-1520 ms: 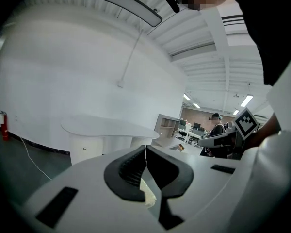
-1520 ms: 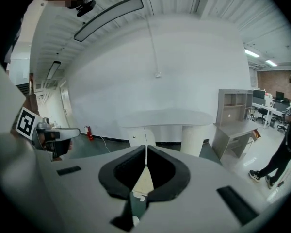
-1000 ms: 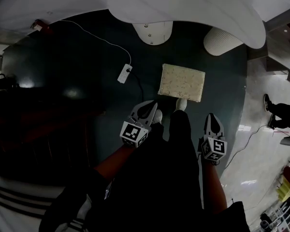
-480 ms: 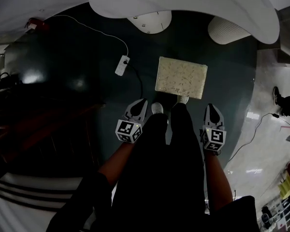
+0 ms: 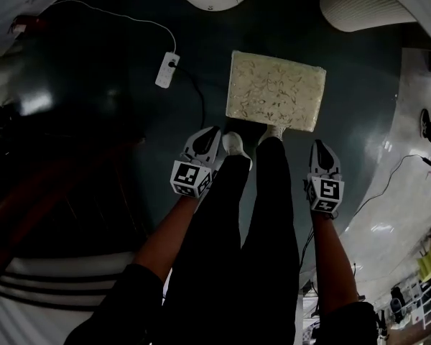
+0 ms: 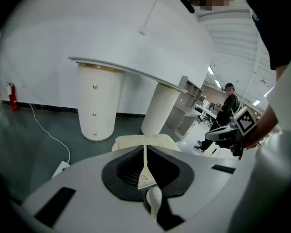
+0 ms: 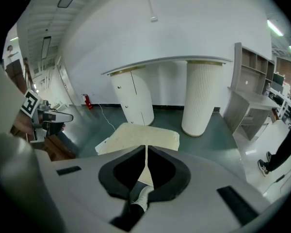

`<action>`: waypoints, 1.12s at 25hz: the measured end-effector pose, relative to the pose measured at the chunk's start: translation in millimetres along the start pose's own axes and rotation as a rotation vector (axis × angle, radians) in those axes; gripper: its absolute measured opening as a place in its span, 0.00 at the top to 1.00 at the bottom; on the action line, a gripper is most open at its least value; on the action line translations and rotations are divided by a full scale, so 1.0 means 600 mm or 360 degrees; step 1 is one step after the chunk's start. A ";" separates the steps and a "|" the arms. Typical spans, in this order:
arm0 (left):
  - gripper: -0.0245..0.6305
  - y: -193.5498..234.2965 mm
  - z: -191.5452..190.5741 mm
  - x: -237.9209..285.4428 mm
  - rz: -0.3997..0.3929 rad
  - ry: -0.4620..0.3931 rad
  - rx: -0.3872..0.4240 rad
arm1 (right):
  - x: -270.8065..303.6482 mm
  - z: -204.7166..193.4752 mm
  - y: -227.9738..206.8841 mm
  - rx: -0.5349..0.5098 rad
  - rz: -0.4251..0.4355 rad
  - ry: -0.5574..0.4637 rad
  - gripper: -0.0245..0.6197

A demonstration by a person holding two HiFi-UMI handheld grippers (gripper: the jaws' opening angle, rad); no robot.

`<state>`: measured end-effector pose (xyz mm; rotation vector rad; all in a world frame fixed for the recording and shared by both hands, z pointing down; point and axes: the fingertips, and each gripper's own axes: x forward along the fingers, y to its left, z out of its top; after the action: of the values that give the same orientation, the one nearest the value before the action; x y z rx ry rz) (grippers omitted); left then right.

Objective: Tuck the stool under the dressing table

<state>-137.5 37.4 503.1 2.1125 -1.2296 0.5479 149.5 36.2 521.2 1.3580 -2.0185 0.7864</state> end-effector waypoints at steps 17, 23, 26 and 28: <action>0.73 0.073 -0.224 0.166 -0.0092 0.0255 0.0181 | 0.158 -0.199 -0.074 -0.0078 0.0035 0.0120 0.85; 0.63 0.081 -0.287 0.183 -0.0079 0.0331 0.0172 | 0.170 -0.244 -0.077 -0.0076 0.0162 0.0125 0.62; 0.63 0.088 -0.297 0.195 -0.0059 0.0330 0.0151 | 0.170 -0.244 -0.057 -0.0184 0.0212 0.0086 0.58; 0.62 0.091 -0.304 0.205 -0.0058 0.0350 0.0161 | 0.176 -0.247 -0.061 -0.0198 0.0178 0.0083 0.57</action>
<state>-133.8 68.0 727.8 2.0882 -1.0575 0.8175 170.5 70.9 702.4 1.1527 -2.0803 0.7241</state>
